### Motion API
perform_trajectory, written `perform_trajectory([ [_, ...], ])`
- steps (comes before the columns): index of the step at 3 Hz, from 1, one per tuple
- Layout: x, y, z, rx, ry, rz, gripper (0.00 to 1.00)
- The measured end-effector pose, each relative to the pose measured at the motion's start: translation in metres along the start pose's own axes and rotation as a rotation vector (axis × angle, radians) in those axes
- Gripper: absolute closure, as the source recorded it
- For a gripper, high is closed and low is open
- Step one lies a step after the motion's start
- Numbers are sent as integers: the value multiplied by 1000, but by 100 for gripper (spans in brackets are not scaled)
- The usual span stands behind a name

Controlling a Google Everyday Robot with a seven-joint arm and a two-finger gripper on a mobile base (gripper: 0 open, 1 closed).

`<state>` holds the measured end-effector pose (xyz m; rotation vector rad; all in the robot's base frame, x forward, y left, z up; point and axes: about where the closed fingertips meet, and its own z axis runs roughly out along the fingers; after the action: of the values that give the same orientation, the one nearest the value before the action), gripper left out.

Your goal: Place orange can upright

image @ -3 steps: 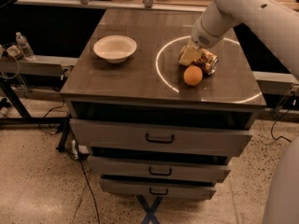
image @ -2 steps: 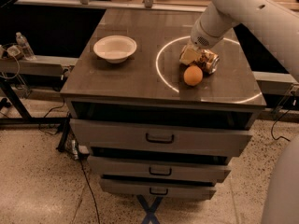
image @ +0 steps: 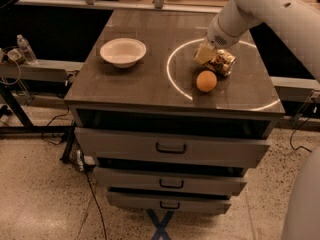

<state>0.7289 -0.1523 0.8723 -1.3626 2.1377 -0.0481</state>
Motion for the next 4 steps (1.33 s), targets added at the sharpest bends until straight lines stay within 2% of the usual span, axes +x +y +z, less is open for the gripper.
perform_trajectory([
  [1, -17, -32, -30, 62, -151, 69, 100],
  [2, -26, -59, -58, 105, -328, 164, 100],
  [3, -23, -79, -79, 123, -507, 268, 100],
  [4, -5, -93, -94, 140, -750, 357, 100],
])
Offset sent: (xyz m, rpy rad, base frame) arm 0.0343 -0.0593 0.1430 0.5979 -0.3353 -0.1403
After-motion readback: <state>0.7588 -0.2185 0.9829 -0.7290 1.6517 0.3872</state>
